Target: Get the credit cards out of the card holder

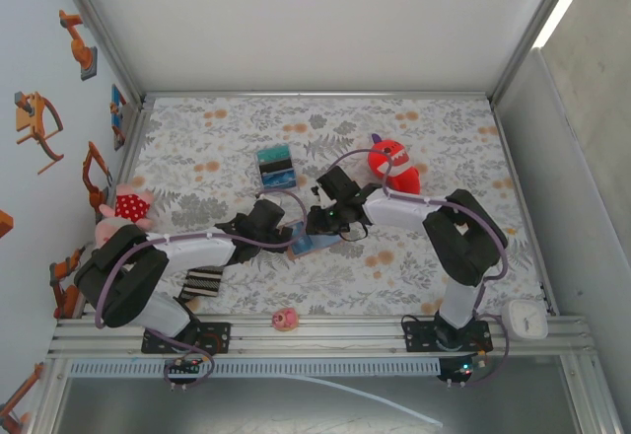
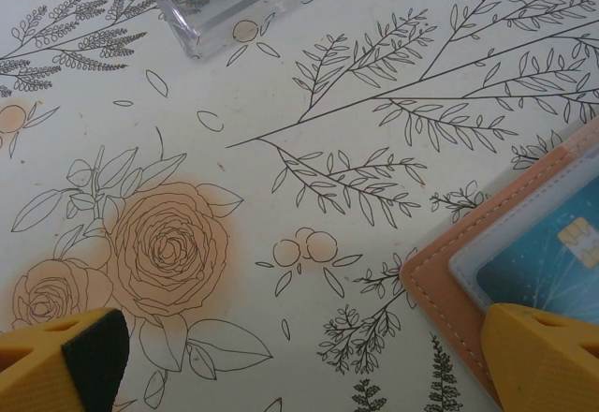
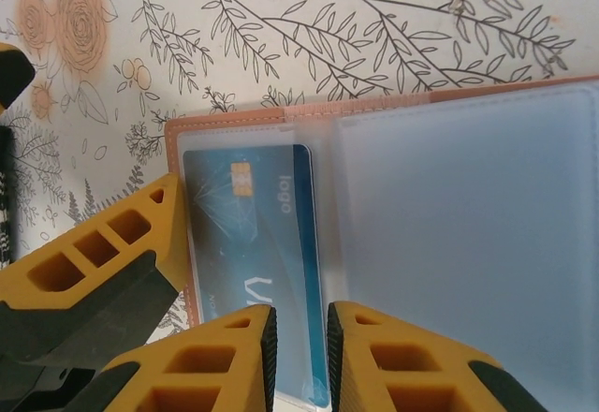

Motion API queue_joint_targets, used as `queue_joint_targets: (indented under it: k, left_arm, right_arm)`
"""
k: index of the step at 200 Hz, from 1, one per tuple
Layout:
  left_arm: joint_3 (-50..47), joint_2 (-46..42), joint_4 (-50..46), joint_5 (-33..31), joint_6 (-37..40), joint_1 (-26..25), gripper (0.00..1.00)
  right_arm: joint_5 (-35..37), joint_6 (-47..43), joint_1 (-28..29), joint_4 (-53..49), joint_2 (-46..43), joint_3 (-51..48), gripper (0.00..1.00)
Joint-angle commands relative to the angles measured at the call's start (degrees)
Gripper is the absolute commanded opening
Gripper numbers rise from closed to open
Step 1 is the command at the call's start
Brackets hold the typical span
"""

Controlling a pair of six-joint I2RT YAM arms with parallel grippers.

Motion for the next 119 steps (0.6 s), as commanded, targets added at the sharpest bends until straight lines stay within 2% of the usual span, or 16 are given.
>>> queue_joint_targets:
  k: [1, 119]
  left_arm:
    - [-0.6, 0.7, -0.9, -1.1, -0.2, -0.2, 0.97]
    - [0.0, 0.9, -2.2, -1.9, 0.5, -0.3, 0.97]
  right_arm:
    - [-1.2, 0.6, 0.5, 0.3, 0.5, 1.7, 0.22]
    - [-1.1, 0.6, 0.8, -2.3, 3.2, 1.9, 0.22]
